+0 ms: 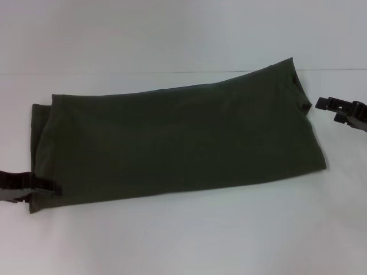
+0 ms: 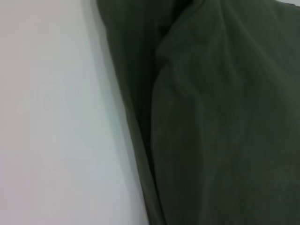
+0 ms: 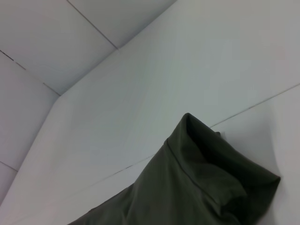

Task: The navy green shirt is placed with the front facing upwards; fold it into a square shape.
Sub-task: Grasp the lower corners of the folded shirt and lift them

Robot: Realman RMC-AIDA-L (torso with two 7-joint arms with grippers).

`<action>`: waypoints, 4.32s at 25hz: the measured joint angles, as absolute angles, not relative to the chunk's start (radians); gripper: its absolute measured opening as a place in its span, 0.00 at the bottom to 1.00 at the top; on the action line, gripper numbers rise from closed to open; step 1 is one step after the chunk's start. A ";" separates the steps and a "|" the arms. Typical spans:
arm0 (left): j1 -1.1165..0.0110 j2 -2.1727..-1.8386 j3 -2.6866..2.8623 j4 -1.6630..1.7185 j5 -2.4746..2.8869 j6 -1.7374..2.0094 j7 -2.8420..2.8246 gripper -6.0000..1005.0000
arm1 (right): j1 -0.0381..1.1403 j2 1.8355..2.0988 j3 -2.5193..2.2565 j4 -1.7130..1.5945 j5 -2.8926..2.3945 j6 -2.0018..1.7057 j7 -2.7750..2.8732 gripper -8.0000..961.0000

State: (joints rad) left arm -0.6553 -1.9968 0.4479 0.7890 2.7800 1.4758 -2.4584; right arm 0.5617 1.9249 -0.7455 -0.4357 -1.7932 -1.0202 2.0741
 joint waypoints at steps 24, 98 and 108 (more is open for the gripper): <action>-0.658 -1.996 0.472 0.788 2.789 1.464 -2.447 0.10 | 0.566 1.919 -0.750 -0.438 -1.803 -1.037 2.092 0.90; -0.662 -2.004 0.474 0.780 2.776 1.466 -2.380 0.03 | 0.819 1.980 -0.722 -0.607 -2.674 -1.231 2.613 0.83; -0.663 -2.005 0.472 0.778 2.773 1.468 -2.373 0.03 | 0.816 1.978 -0.732 -0.609 -2.678 -1.241 2.609 0.41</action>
